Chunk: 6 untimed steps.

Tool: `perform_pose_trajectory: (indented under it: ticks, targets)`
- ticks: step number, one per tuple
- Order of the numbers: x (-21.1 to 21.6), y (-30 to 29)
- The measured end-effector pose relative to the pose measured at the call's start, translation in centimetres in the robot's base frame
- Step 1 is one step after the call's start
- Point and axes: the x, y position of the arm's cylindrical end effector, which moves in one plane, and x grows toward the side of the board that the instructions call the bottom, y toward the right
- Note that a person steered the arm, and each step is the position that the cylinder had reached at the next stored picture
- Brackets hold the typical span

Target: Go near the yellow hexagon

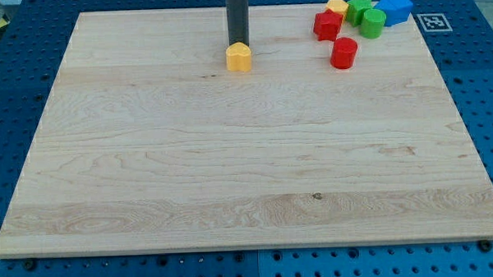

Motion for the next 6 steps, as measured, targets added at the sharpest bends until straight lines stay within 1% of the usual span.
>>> perform_pose_trajectory:
  ticks: [1,2,3,4,5,6]
  targets:
    - [-5.0,6.6]
    - [-9.8,10.7]
    - [-9.8,11.6]
    - [-9.9,16.1]
    - [-9.8,15.9]
    - [-7.7,15.7]
